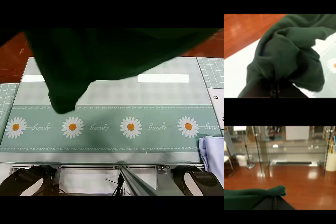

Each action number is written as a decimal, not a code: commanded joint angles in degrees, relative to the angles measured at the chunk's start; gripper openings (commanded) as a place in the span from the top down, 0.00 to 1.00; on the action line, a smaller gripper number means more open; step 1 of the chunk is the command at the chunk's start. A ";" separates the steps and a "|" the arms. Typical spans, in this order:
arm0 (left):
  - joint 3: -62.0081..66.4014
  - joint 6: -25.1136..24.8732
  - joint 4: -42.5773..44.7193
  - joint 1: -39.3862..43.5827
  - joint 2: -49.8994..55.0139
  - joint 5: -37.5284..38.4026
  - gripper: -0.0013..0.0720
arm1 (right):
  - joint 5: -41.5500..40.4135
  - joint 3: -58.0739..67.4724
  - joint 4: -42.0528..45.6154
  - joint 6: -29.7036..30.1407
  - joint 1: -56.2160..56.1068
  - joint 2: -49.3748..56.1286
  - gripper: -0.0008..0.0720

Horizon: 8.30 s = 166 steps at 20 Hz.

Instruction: Fold the shirts.

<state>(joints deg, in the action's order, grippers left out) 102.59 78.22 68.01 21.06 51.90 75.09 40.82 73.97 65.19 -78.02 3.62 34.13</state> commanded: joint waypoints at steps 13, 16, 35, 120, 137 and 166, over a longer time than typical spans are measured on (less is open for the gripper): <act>-21.77 6.19 -6.05 0.04 6.80 7.41 0.95 | 21.64 0.17 15.91 -1.84 0.02 23.15 0.96; -28.11 4.92 -5.99 0.04 13.75 0.50 0.95 | 19.08 0.17 15.91 -1.84 0.02 34.42 0.96; -27.02 4.90 0.44 -18.71 14.27 11.76 0.26 | 34.47 -6.60 27.71 -1.46 7.17 24.79 0.35; 0.61 -3.48 -24.52 -34.82 -2.67 -17.99 0.95 | 12.57 -1.81 1.68 -18.21 -14.38 -4.24 0.96; 2.99 -0.31 -13.57 -36.39 -16.72 6.84 0.95 | 34.86 17.70 15.39 -25.46 -14.38 -3.98 0.96; -27.21 -9.53 -13.42 -24.02 33.18 5.09 0.45 | 41.29 17.68 26.32 -3.17 -3.45 48.78 0.38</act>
<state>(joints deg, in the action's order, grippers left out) 73.19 67.29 49.93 -0.19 84.20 71.94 73.54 91.61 91.26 -87.79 -2.98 84.75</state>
